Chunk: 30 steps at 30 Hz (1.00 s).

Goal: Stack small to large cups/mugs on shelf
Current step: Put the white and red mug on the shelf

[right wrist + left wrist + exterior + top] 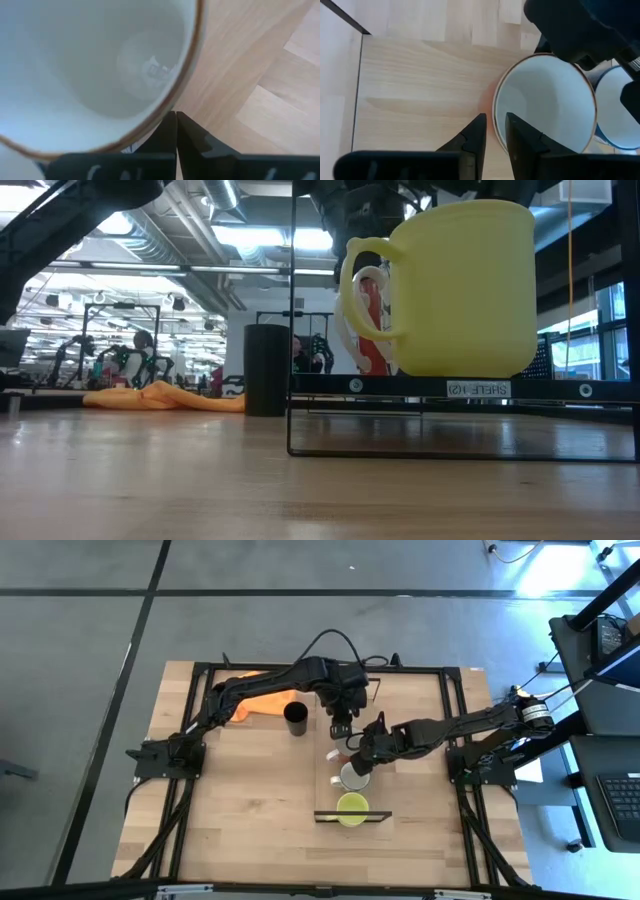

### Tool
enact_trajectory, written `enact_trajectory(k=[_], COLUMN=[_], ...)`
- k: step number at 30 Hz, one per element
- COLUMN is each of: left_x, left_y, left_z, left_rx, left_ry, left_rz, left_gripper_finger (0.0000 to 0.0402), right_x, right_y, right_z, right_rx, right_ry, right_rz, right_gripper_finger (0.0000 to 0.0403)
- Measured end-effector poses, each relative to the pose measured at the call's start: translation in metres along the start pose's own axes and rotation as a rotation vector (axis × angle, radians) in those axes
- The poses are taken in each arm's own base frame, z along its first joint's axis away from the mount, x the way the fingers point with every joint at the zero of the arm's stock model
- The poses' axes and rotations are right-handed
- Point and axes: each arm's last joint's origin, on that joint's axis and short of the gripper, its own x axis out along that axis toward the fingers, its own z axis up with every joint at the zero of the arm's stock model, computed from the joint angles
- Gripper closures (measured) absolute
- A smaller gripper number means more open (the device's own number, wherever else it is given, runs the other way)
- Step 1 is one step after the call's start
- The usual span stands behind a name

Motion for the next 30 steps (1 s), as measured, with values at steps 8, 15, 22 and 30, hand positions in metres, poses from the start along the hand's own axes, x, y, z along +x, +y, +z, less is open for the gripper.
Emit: enact_trajectory(k=[8, 15, 22, 30], left_x=[0.0001, -0.0001, -0.0005, -0.0005], left_y=[-0.0004, -0.0008, -0.0010, -0.0006], left_z=[-0.0004, 0.0011, 0.0013, -0.0006], left_rx=[0.005, 0.014, 0.015, -0.001], left_ry=[0.005, -0.012, -0.015, 0.005], left_rz=[-0.003, -0.018, -0.025, -0.007], left_gripper_finger=[0.0336, 0.0335, 0.0335, 0.0335], right_x=[0.0001, 0.0001, 0.0001, 0.0002], right_y=[0.0001, 0.0005, 0.0021, -0.0001], right_z=[0.0000, 0.0000, 0.0010, 0.0002], right_rx=[-0.011, -0.007, 0.014, -0.004], right_ry=[0.002, -0.001, -0.015, -0.007], right_rz=[0.001, 0.004, 0.018, -0.004], right_gripper_finger=[0.0400, 0.0400, 0.0400, 0.0400])
